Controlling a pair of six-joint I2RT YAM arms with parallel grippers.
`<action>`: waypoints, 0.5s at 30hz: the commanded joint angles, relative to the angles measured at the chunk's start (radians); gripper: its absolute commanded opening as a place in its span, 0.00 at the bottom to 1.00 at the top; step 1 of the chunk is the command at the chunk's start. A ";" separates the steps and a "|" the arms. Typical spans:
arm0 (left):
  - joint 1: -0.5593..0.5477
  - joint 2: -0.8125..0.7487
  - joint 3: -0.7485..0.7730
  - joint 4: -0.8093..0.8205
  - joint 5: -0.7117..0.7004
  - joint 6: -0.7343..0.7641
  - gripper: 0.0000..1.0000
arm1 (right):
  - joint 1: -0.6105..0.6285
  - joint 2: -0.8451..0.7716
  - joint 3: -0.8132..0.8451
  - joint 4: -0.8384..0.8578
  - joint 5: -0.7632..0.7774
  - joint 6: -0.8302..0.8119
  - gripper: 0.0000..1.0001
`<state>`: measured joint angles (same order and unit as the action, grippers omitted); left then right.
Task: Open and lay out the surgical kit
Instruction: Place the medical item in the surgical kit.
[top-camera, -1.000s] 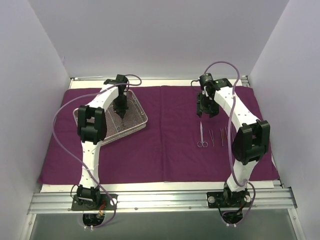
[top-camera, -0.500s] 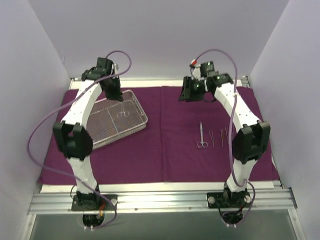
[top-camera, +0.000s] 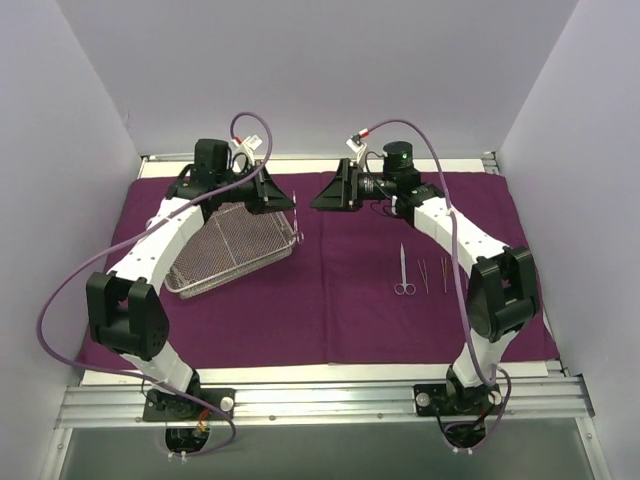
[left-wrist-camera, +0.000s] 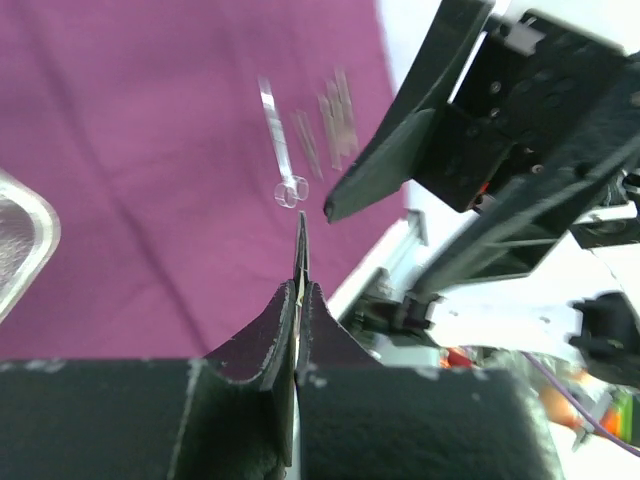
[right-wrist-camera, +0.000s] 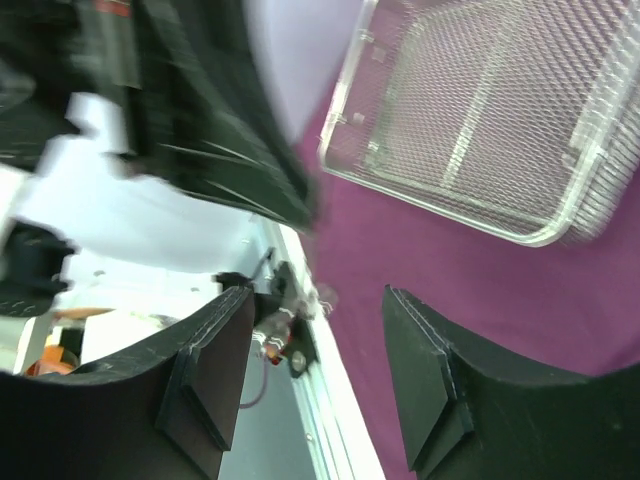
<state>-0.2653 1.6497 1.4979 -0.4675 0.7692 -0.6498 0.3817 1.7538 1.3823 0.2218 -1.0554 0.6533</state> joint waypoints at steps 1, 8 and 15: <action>-0.012 -0.082 -0.033 0.294 0.137 -0.135 0.02 | 0.016 -0.083 -0.025 0.217 -0.106 0.106 0.54; -0.035 -0.090 -0.057 0.374 0.162 -0.195 0.02 | 0.036 -0.086 -0.051 0.257 -0.110 0.131 0.50; -0.046 -0.094 -0.120 0.581 0.200 -0.315 0.02 | 0.049 -0.079 -0.078 0.370 -0.130 0.212 0.43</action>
<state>-0.3050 1.5848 1.3941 -0.0612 0.9272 -0.8890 0.4210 1.7084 1.3060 0.4641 -1.1408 0.8165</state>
